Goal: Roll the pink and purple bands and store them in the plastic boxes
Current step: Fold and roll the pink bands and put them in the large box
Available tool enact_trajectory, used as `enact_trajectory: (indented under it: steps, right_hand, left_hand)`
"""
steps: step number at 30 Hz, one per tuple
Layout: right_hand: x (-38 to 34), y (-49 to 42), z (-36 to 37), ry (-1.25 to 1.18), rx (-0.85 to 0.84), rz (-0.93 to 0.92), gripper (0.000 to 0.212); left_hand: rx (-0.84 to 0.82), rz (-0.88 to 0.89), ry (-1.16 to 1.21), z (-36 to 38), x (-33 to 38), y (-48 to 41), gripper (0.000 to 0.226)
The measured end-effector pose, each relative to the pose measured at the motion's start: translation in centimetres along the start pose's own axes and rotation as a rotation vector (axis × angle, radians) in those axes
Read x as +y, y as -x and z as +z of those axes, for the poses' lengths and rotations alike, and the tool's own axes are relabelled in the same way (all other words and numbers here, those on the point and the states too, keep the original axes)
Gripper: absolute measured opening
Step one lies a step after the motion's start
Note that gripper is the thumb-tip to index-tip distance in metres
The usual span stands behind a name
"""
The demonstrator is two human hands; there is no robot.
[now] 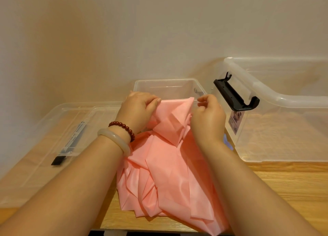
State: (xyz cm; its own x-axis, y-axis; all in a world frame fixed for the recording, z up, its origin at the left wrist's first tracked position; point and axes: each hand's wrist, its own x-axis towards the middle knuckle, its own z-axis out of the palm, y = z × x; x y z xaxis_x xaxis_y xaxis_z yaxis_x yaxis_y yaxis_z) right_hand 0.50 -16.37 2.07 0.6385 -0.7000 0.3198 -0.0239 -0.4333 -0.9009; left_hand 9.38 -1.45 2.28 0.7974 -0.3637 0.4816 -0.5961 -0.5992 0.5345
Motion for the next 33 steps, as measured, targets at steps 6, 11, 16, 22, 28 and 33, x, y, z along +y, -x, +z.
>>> enact_trajectory:
  steps: [6, 11, 16, 22, 28, 33]
  right_hand:
    - [0.8, 0.6, 0.6, 0.141, -0.209, 0.114, 0.036]
    - [1.7, 0.7, 0.1, -0.051, -0.090, 0.009, 0.023]
    - [0.5, 1.2, 0.0, -0.540, -0.144, 0.385, 0.024]
    - [0.4, 2.6, -0.3, -0.447, -0.194, 0.148, 0.009]
    - [-1.1, 1.7, -1.4, -0.835, -0.279, 0.284, 0.024]
    - [-1.8, 1.4, -1.9, -0.970, -0.297, 0.460, 0.020]
  left_hand:
    - [0.140, 0.120, -0.136, 2.0, -0.2, 1.8, 0.047]
    - [0.315, 0.036, 0.022, 2.6, -0.7, 2.7, 0.041]
    - [0.476, 0.070, -0.003, 3.4, -0.2, 3.9, 0.038]
    - [0.464, -0.065, 0.107, 3.1, 1.4, 5.0, 0.049]
    - [0.250, -0.292, 0.482, 2.7, 3.1, 5.7, 0.067]
    - [0.221, -0.370, 0.962, 2.1, 4.3, 6.0, 0.062]
